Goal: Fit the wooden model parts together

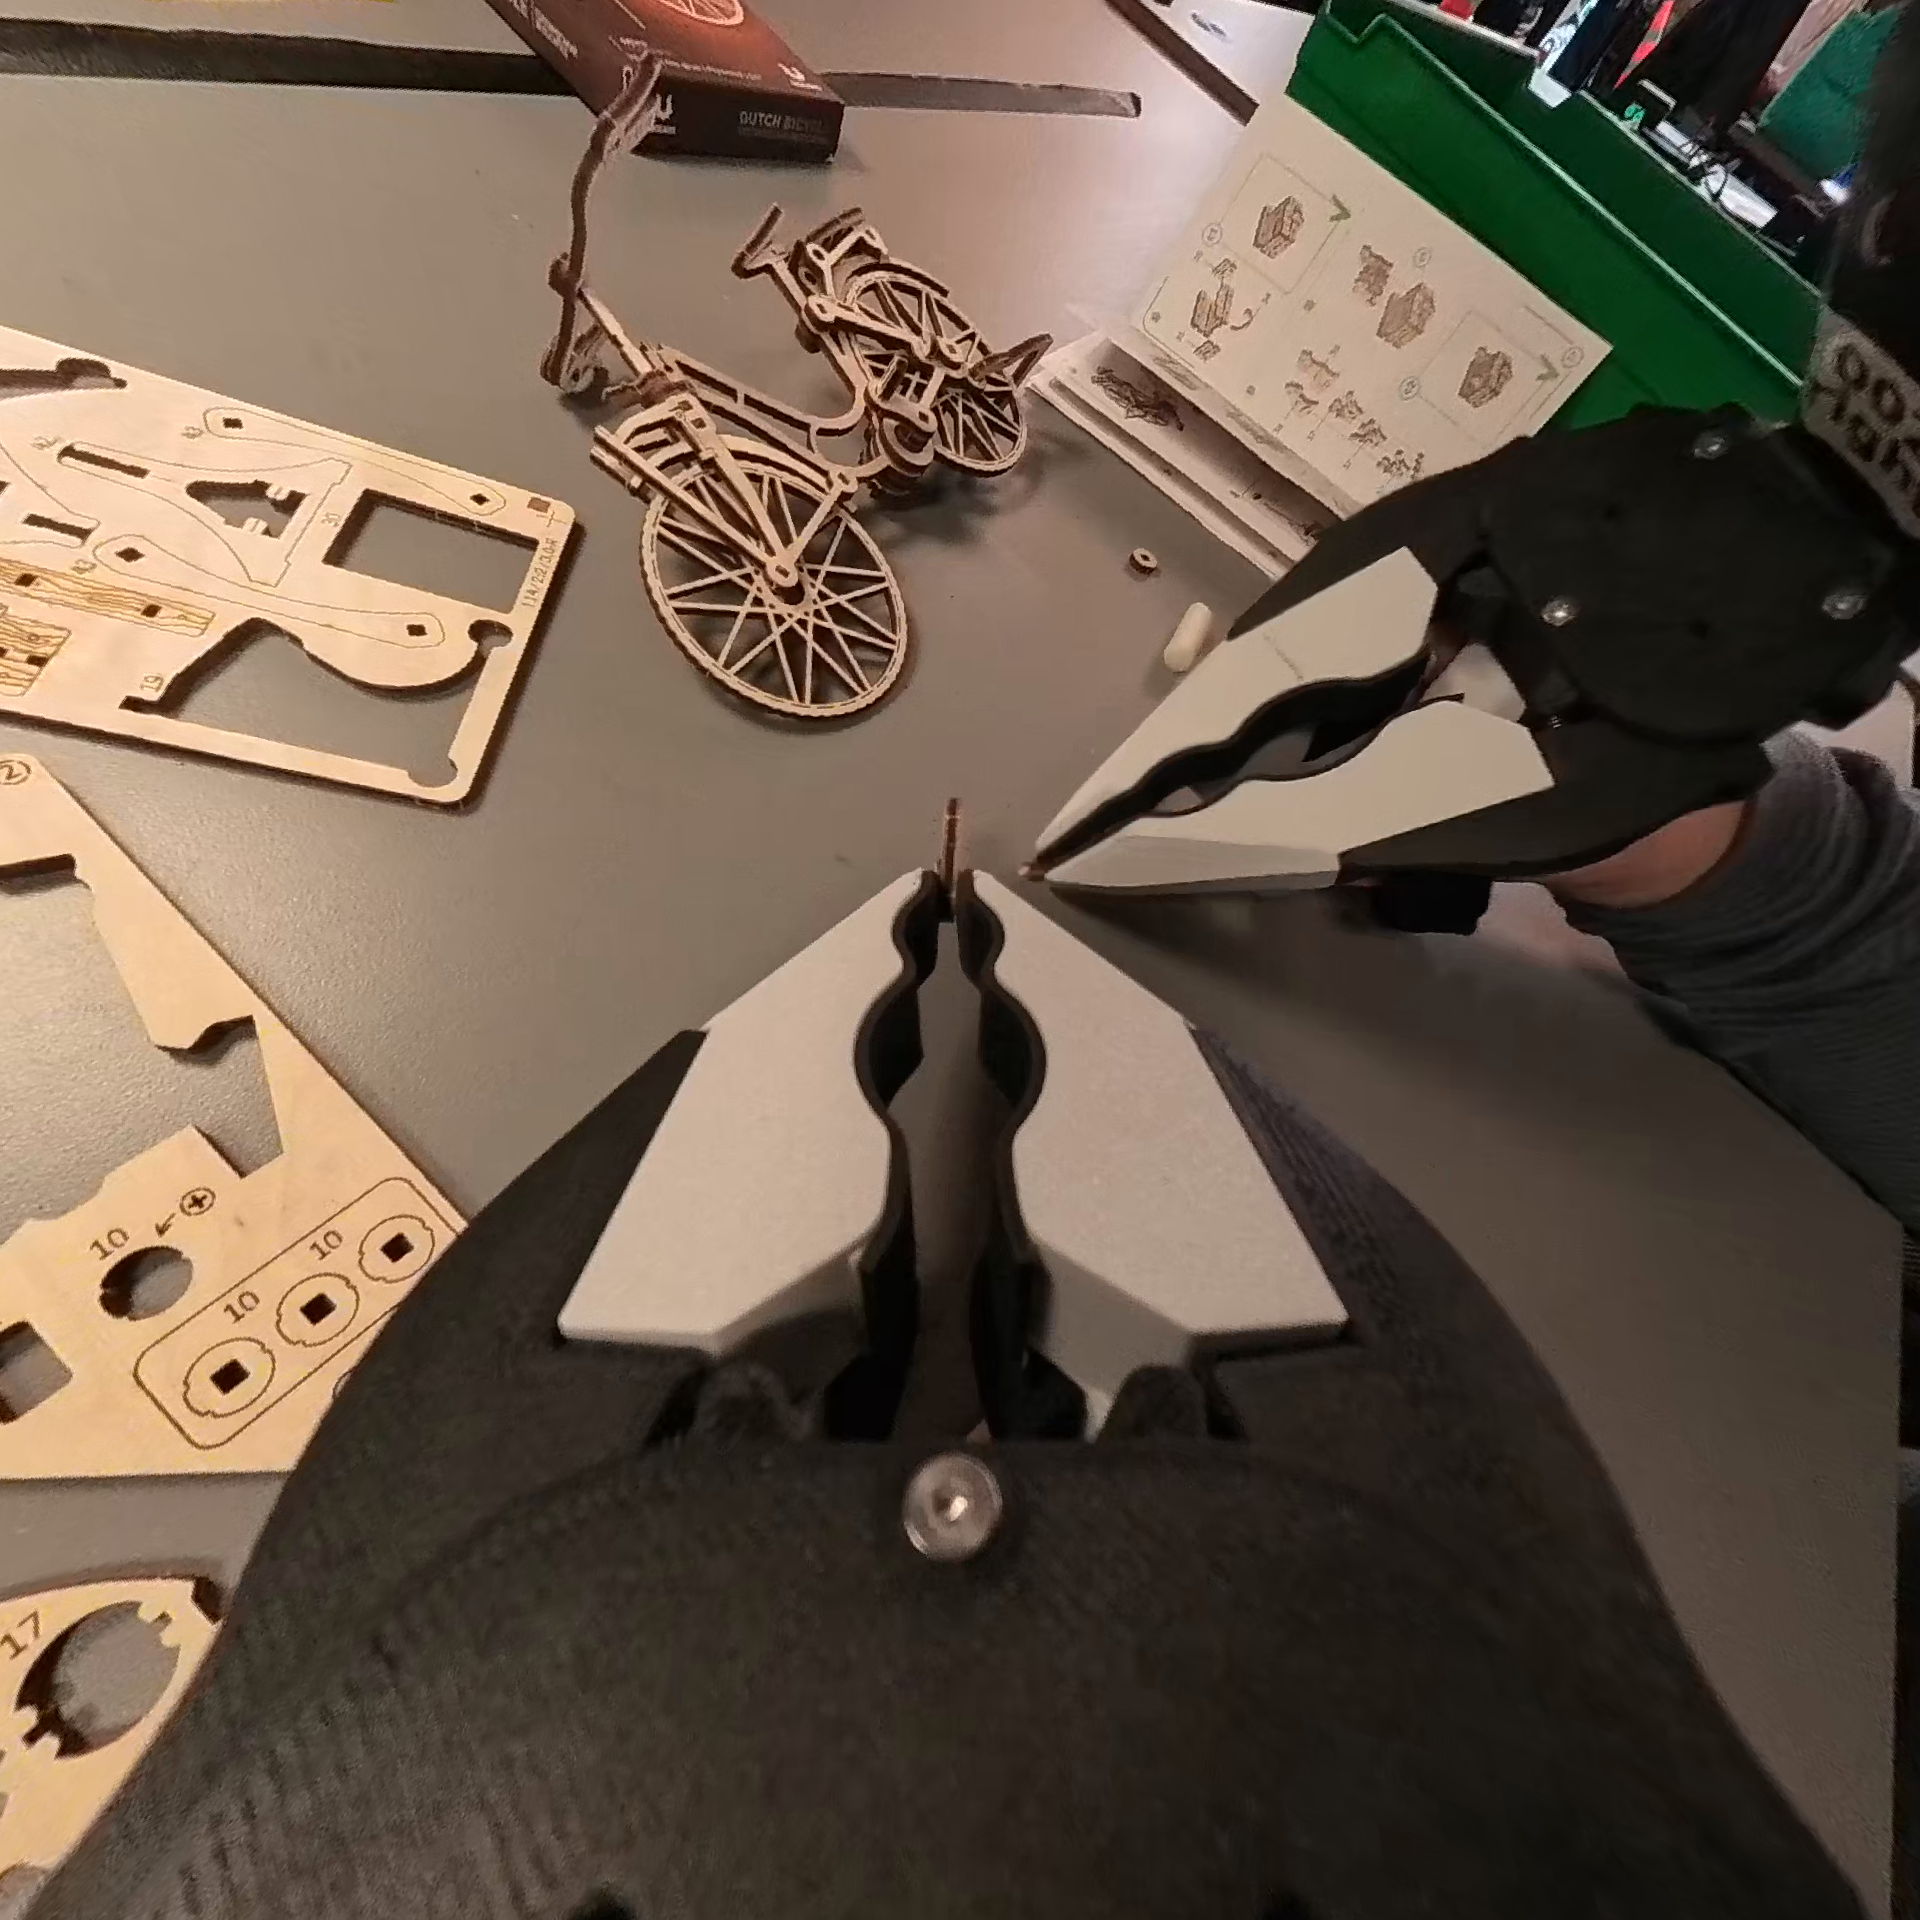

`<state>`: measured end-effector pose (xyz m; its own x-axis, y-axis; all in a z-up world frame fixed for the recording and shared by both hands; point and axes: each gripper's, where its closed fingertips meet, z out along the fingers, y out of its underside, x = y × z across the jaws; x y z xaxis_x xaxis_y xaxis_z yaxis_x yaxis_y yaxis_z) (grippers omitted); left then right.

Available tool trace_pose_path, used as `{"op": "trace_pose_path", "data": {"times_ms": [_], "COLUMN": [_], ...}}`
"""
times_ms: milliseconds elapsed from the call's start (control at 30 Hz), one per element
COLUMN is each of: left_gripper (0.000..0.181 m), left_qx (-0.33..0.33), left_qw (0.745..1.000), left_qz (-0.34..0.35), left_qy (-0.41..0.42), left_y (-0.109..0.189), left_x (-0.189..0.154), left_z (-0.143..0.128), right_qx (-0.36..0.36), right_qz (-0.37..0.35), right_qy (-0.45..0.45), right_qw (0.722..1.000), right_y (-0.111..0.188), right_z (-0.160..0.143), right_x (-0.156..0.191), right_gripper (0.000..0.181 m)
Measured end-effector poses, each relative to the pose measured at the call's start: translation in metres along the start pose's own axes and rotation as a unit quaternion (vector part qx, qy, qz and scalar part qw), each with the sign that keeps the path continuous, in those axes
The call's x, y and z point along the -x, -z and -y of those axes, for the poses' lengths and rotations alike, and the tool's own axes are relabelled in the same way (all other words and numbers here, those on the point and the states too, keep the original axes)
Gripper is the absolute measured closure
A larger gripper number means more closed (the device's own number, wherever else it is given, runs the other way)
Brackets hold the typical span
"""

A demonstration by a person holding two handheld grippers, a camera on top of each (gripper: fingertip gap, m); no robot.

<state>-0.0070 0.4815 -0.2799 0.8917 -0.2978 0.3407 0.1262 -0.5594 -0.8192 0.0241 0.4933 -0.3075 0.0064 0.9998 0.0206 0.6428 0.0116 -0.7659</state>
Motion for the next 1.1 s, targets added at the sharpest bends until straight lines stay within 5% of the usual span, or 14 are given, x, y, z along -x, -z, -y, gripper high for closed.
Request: {"op": "trace_pose_path", "data": {"times_ms": [300,1100], "left_gripper": [0.18,0.18], "left_qx": [0.027,0.086], "left_qw": [1.0,0.996], "left_qz": [-0.002,0.026], "left_qy": [0.0,-0.027], "left_y": [-0.004,-0.011], "left_x": [-0.002,0.001], "left_z": [-0.008,-0.025], "right_qx": [-0.068,-0.014], "right_qz": [-0.038,-0.01], "right_qy": [0.036,0.041], "right_qw": [0.996,0.999], "right_y": [0.001,-0.017], "right_z": [0.027,0.02], "right_x": [0.006,0.012], "right_gripper": [0.181,0.181]}}
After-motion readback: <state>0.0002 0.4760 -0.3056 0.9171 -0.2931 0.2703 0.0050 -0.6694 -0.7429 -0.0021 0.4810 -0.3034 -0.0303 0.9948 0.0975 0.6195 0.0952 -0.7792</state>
